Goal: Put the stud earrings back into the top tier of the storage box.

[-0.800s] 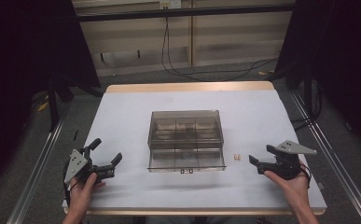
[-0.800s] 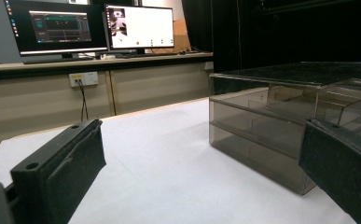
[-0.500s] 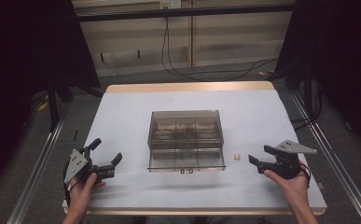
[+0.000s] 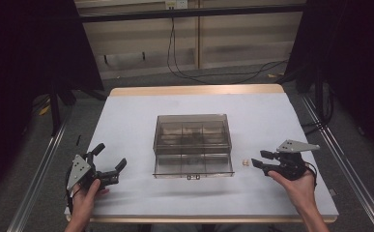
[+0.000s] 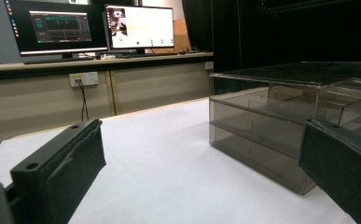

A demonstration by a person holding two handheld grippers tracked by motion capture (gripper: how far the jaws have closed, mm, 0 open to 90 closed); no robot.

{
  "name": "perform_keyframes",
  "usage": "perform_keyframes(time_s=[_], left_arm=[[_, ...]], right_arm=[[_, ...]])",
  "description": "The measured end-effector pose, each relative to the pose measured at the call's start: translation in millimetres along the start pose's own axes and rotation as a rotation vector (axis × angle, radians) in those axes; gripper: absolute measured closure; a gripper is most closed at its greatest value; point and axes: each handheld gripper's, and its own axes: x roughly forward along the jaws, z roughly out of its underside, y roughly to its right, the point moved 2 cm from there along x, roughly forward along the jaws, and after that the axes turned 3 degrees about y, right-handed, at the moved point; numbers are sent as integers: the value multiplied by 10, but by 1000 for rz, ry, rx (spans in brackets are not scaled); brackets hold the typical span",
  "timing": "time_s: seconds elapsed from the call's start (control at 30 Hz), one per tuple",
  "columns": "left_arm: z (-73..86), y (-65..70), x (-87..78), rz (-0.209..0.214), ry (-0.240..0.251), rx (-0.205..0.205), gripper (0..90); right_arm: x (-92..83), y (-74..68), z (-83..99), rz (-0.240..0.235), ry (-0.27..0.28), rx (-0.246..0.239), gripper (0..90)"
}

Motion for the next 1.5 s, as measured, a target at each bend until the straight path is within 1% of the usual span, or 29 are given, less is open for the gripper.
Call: perform_keyframes(time_s=[0.07, 0.1, 0.13, 0.2, 0.23, 0.27, 0.3, 0.33, 0.4, 0.43, 0.47, 0.63, 0.73, 0.77, 0.8, 0.9, 1.0, 1.03, 1.07, 1.1, 1.13, 1.17, 1.23, 1.27, 1.3, 1.33, 1.4, 1.43, 1.5], left_arm=[[-2, -3, 0, -1, 2, 6, 5], [-2, -2, 0, -1, 1, 7, 5], [-1, 0, 0, -1, 1, 3, 5], [-2, -6, -4, -1, -3, 13, 4], [-2, -2, -3, -1, 0, 10, 4], [-2, -6, -4, -2, -3, 13, 4], [-2, -6, -4, -2, -3, 13, 4], [-1, -1, 0, -1, 1, 1, 4], [-1, -4, 1, -1, 2, 5, 5], [-2, -4, 0, -2, 2, 5, 5], [0, -1, 1, -1, 1, 1, 4], [-1, -2, -1, -2, 1, 6, 4], [-1, 0, 0, -1, 1, 2, 4], [-1, 0, 0, -1, 1, 2, 5], [-2, -4, 1, -1, 2, 5, 4], [1, 0, 0, 1, -1, -2, 5], [0, 0, 2, -2, 2, -2, 4], [0, 0, 2, -2, 2, -2, 4], [0, -1, 1, 0, 0, 0, 5], [0, -1, 1, 0, 0, 0, 4], [0, -1, 1, -2, 1, -2, 4], [0, -1, 1, -1, 0, 0, 4], [-1, -4, 0, -1, 2, 5, 5], [-1, -4, 0, -1, 2, 5, 4], [0, -1, 0, 0, 0, 0, 4], [0, -1, 1, 0, 0, -1, 4], [-1, -5, 0, -1, 1, 3, 4], [0, -3, 2, -3, 1, -1, 4], [-2, -6, 3, -3, 2, 3, 4]], right_arm=[[1, -13, -17, -6, -9, -8, 493], [-10, -29, -75, -30, -32, -26, 493], [-8, -29, -99, -37, -42, -30, 494], [4, -19, -131, -53, -64, -23, 510], [18, -10, -142, -61, -81, -23, 512], [35, -1, -153, -59, -94, -26, 522], [35, -1, -153, -59, -94, -26, 522], [84, 25, -169, -78, -131, -20, 534], [113, 42, -188, -84, -156, -16, 538], [130, 53, -203, -101, -162, -17, 538], [138, 65, -219, -119, -169, -7, 550], [166, 119, -302, -140, -219, 10, 633], [176, 141, -337, -148, -261, 7, 658], [176, 141, -337, -148, -261, 7, 658], [183, 160, -363, -158, -292, 2, 672], [211, 175, -384, -164, -323, 6, 685], [254, 188, -391, -179, -389, 2, 698], [254, 188, -391, -179, -389, 2, 698], [291, 184, -395, -192, -428, -4, 708], [291, 184, -395, -192, -428, -4, 708], [305, 176, -397, -193, -451, -3, 709], [348, 176, -390, -185, -501, 1, 718], [389, 180, -377, -179, -548, -2, 724], [389, 180, -377, -179, -548, -2, 724], [437, 184, -365, -186, -590, 12, 735], [447, 191, -364, -190, -601, 7, 740], [462, 199, -366, -193, -604, 5, 751], [483, 201, -386, -209, -626, 9, 774], [509, 197, -407, -213, -650, 4, 806]])
